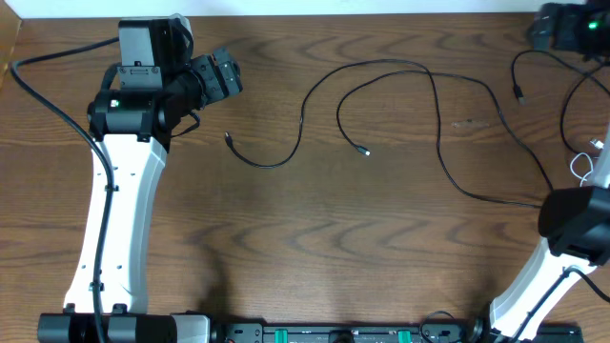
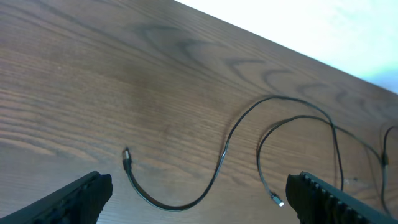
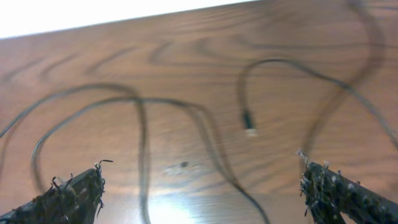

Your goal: Untangle cables

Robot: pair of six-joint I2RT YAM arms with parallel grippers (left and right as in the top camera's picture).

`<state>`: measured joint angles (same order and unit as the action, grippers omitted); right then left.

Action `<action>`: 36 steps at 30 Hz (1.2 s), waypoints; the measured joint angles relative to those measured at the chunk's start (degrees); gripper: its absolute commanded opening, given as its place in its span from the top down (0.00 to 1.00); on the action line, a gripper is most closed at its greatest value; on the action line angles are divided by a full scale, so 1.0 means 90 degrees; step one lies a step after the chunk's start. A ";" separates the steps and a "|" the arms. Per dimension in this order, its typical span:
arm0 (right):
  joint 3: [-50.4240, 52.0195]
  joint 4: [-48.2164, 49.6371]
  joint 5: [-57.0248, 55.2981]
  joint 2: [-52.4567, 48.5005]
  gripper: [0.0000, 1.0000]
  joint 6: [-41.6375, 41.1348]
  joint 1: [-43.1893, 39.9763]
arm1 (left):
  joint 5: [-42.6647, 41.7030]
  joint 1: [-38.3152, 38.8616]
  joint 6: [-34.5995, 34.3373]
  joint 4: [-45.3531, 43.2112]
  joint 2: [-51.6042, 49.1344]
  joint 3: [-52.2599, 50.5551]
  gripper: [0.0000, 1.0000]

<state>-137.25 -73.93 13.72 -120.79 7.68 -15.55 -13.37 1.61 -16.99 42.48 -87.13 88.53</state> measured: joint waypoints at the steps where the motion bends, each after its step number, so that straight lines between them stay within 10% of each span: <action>1: 0.0080 -0.0041 0.0121 -0.0015 0.01 0.0158 0.0080 | 0.0002 0.0000 0.0063 0.0007 0.0000 0.0000 0.06; 36: 0.4435 0.2623 -0.1195 -0.0136 0.09 0.1749 0.0510 | 0.0000 0.0000 0.0274 0.0260 -0.0100 0.0000 0.06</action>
<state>-97.34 -50.33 2.96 -122.02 23.42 -10.96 -13.37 1.61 -14.52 44.82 -88.03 88.53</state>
